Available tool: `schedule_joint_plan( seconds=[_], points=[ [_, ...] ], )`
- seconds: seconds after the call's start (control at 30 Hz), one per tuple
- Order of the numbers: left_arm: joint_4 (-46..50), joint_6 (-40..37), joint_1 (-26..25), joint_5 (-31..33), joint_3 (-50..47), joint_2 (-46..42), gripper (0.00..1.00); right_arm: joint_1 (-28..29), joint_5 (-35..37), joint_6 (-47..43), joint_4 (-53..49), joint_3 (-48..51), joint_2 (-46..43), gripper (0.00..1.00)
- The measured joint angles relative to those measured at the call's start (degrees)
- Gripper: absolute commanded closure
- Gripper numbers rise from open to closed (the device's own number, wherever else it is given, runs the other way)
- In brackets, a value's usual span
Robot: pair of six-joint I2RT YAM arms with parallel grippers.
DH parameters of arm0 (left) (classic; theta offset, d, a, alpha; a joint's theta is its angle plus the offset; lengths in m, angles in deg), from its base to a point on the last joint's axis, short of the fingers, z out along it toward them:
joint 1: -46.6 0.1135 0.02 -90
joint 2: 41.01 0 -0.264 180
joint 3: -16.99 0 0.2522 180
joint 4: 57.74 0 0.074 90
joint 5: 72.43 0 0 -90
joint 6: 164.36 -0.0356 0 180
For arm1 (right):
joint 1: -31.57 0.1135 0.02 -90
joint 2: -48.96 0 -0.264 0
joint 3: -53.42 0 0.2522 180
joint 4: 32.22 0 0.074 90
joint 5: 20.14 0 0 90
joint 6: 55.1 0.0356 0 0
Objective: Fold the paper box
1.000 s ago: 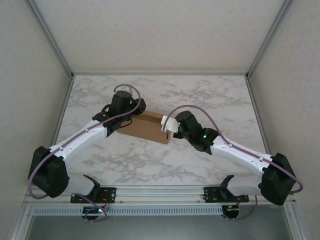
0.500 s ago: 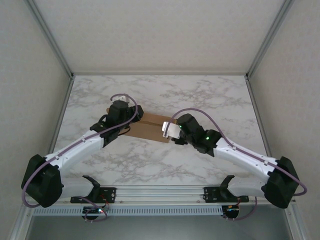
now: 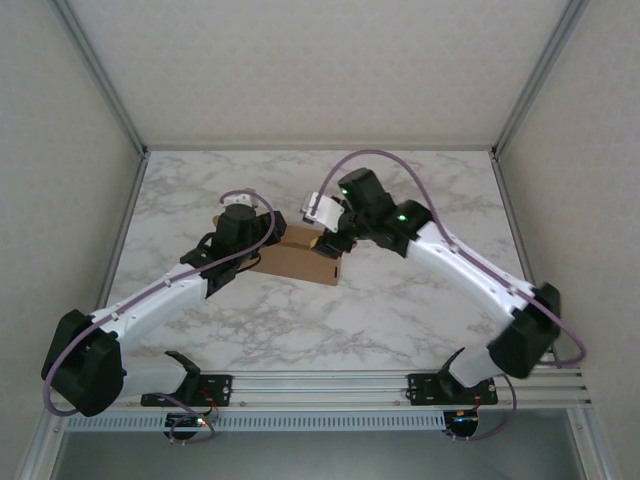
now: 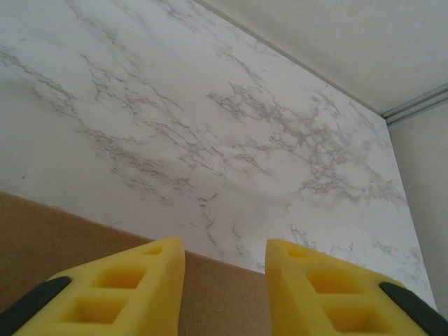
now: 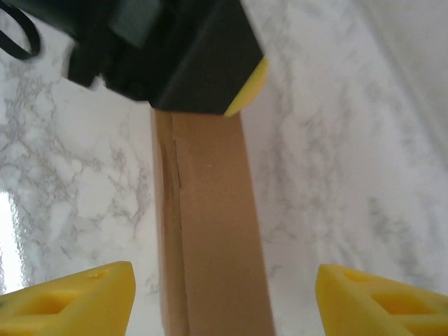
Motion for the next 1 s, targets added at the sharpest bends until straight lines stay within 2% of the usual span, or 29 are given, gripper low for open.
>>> schedule_joint_plan(
  seconds=[0.23,0.43,0.77,0.9,1.0],
  points=[
    [-0.6,0.0,0.0,0.4,-0.7,-0.3,0.65,-0.6,-3.6,1.6,-3.5,-3.8,10.1,0.22],
    [-1.1,0.0,0.0,0.6,-1.2,-0.7,0.65,-0.6,-5.3,1.4,-3.8,-6.9,12.6,0.35],
    [-2.0,0.0,0.0,0.4,-2.9,-2.3,0.65,1.8,1.6,-3.0,-1.9,-6.4,13.5,0.31],
    [-2.4,0.1,0.0,0.4,-3.4,-2.7,0.65,2.6,4.3,-5.2,-0.7,-6.4,14.0,0.39],
    [-2.4,0.2,0.0,0.5,-3.6,-2.9,0.65,3.0,5.6,-6.5,-0.1,-6.4,14.0,0.52]
  ],
)
